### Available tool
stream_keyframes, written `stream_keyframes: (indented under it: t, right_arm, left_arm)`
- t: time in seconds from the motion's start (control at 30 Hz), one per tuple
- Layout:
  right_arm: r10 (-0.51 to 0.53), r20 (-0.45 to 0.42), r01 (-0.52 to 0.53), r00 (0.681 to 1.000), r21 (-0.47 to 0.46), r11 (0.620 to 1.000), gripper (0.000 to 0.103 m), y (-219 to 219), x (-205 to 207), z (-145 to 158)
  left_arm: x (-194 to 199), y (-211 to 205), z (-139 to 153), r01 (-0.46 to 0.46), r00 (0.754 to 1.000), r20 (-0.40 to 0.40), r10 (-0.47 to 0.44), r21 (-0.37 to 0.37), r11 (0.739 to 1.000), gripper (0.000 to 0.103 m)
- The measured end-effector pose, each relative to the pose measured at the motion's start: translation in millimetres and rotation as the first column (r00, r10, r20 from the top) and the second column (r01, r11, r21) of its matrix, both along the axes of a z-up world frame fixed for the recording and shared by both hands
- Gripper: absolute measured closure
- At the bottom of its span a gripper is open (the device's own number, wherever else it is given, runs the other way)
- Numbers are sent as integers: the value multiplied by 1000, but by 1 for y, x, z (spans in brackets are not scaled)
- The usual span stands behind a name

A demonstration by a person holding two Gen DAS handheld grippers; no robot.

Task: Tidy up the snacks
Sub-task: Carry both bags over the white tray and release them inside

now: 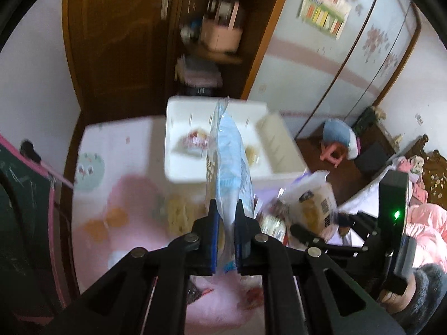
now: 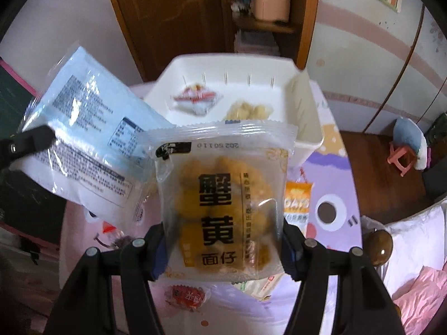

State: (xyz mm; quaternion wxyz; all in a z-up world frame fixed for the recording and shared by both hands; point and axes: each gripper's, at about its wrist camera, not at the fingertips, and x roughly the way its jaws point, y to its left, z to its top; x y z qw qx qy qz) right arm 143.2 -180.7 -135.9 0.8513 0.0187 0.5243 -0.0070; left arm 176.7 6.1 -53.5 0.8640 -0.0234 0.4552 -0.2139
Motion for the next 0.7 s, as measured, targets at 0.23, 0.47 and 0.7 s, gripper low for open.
stream_keyframes:
  t: [0.23, 0.47, 0.7]
  right_arm:
    - [2, 127, -1, 992, -9, 1000, 39, -12, 15, 58]
    - [-22, 214, 31, 977, -37, 999, 39, -29, 53, 99]
    - [-60, 220, 69, 974, -38, 997, 39, -43, 98, 105]
  left_arm:
    - [16, -11, 61, -26, 989, 143, 27, -7, 1000, 97]
    - [53, -30, 96, -45, 969, 243, 39, 21, 999, 96]
    - [103, -45, 94, -57, 962, 270, 42, 50, 997, 96]
